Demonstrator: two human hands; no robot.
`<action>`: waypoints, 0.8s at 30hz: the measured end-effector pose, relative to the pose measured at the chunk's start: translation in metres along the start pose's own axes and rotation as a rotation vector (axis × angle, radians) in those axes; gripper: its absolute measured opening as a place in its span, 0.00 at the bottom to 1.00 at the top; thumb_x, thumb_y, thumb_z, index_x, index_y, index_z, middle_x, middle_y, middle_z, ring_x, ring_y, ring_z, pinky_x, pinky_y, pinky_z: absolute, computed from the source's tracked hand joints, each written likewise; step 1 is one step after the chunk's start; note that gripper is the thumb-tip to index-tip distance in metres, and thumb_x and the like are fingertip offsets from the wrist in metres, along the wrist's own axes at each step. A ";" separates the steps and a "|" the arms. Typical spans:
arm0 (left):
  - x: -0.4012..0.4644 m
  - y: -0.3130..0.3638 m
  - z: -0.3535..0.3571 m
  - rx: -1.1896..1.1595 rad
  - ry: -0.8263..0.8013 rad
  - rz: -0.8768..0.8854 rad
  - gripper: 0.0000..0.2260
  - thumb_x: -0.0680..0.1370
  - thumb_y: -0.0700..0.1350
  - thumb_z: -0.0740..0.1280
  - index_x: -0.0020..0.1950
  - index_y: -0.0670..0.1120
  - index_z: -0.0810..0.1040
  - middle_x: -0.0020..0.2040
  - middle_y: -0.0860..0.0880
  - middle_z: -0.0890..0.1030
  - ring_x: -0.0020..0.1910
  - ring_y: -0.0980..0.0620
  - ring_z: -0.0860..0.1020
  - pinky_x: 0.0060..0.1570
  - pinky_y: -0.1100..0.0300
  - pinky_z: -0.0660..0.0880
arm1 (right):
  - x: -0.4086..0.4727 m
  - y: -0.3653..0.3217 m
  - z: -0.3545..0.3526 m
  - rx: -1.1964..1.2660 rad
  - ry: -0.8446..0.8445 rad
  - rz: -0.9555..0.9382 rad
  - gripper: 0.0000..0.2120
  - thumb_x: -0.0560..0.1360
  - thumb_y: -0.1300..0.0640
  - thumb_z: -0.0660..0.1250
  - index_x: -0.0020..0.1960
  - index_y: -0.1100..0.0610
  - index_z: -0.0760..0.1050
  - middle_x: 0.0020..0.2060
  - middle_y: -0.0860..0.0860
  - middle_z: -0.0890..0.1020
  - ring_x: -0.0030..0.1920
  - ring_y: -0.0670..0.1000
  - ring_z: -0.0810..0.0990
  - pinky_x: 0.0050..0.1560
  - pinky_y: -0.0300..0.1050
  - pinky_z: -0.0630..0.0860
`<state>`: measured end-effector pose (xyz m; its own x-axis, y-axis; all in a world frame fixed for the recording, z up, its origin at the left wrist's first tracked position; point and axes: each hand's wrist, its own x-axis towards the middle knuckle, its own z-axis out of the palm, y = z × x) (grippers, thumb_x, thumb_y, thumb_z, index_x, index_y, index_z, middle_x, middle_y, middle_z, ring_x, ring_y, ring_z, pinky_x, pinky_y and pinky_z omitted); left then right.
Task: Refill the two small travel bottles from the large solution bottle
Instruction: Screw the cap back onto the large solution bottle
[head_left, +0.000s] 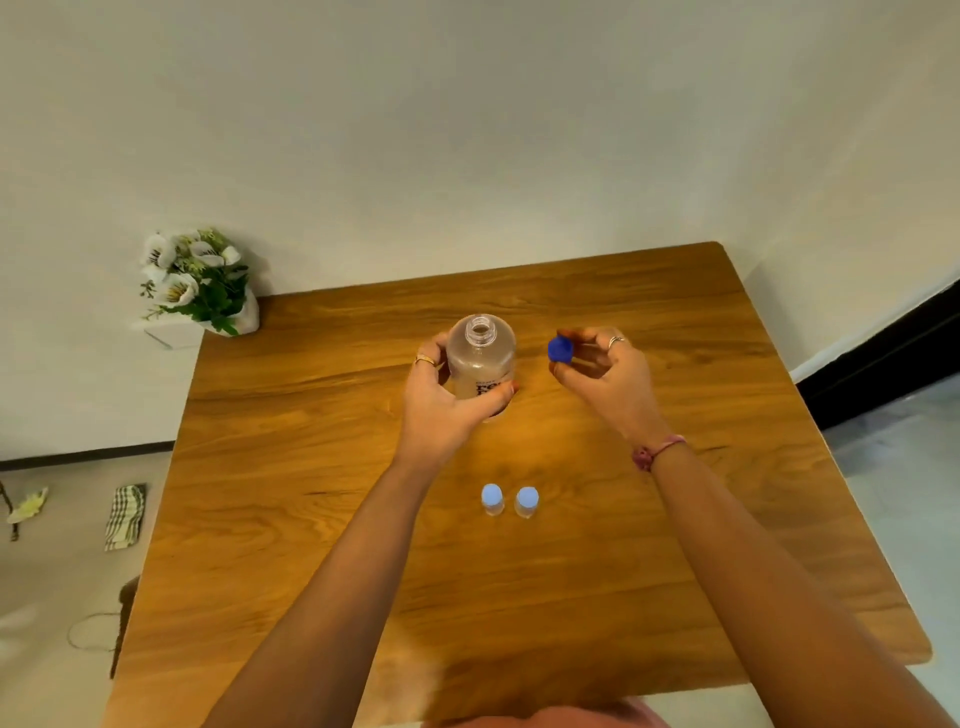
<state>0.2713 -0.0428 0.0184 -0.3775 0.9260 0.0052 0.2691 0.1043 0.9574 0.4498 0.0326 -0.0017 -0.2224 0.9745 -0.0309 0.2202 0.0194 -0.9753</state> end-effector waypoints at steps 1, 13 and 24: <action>0.002 0.008 -0.001 0.002 0.000 0.015 0.30 0.63 0.43 0.80 0.61 0.52 0.71 0.55 0.58 0.76 0.56 0.63 0.74 0.49 0.77 0.69 | 0.003 -0.012 -0.003 0.014 -0.007 -0.033 0.17 0.70 0.65 0.72 0.55 0.54 0.74 0.54 0.52 0.79 0.54 0.45 0.79 0.49 0.32 0.76; 0.023 0.124 -0.015 -0.008 0.034 0.169 0.32 0.64 0.47 0.79 0.64 0.50 0.70 0.57 0.54 0.76 0.52 0.59 0.75 0.38 0.79 0.72 | 0.015 -0.171 -0.039 0.161 -0.067 -0.394 0.18 0.72 0.67 0.69 0.60 0.56 0.74 0.52 0.49 0.80 0.52 0.44 0.81 0.49 0.33 0.76; 0.021 0.202 -0.028 -0.053 0.043 0.292 0.26 0.66 0.48 0.77 0.59 0.55 0.70 0.49 0.61 0.75 0.48 0.62 0.75 0.37 0.73 0.70 | 0.016 -0.271 -0.069 -0.021 -0.166 -0.652 0.14 0.73 0.64 0.69 0.57 0.53 0.76 0.54 0.47 0.81 0.54 0.46 0.80 0.56 0.42 0.77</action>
<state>0.2929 -0.0121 0.2200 -0.3283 0.8978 0.2935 0.3257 -0.1841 0.9274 0.4518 0.0586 0.2776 -0.4587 0.7144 0.5285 0.0094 0.5986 -0.8010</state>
